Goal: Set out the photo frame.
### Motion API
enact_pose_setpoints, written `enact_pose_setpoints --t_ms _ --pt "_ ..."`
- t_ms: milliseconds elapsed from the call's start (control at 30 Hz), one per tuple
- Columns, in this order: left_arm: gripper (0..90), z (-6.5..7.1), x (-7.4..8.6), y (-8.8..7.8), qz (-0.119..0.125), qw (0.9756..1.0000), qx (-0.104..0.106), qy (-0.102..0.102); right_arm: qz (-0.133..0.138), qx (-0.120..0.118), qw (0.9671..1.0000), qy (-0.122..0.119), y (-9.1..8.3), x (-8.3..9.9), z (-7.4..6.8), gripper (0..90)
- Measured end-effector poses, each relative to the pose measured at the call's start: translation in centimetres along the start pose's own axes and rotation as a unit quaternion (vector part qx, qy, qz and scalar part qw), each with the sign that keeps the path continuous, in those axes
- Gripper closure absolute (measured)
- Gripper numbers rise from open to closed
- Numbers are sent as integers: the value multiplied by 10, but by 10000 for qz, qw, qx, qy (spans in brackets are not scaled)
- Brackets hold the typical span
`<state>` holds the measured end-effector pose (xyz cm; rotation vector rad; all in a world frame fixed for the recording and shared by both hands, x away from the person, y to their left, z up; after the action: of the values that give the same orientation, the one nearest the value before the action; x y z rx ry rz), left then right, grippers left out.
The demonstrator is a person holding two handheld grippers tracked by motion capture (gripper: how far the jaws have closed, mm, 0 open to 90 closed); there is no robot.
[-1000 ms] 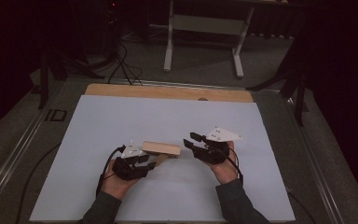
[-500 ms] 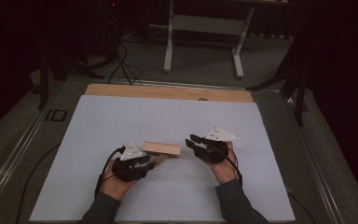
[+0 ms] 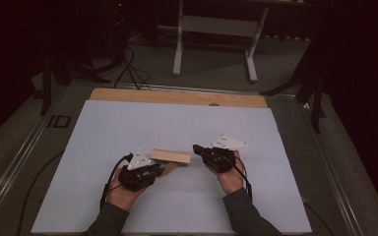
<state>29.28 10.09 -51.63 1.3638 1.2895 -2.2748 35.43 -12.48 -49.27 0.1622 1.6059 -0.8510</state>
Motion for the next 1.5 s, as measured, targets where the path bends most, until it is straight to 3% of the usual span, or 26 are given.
enact_pose_setpoints --t_ms 333,433,800,1033,1500 --pt "884 0 -2 2 -5 9997 -217 62 4 -171 9999 -2 7 -2 -6 893" --pt "891 -2 -3 2 23 9996 -276 -5 41 -187 9998 -3 8 -4 -7 892" --pt "894 -5 -6 5 51 9995 -316 -81 81 -291 9995 8 11 -6 -8 890" --pt "894 -6 -9 7 64 9994 -321 -121 254 -351 9990 -55 6 -12 -11 888" --pt "895 -10 -13 14 57 9993 -276 -252 213 -407 9989 -98 5 -11 -13 889"
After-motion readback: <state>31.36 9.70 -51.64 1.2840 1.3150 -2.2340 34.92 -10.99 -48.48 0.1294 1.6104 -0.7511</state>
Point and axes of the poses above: each handheld gripper's, and its own axes: y roughly forward along the jaws, x roughly out of its underside, z roughly to its right, the point moved 4 cm from there along y, roughly forward along the jaws, and after that the axes turned 8 degrees about -y, right-handed, at the moved point
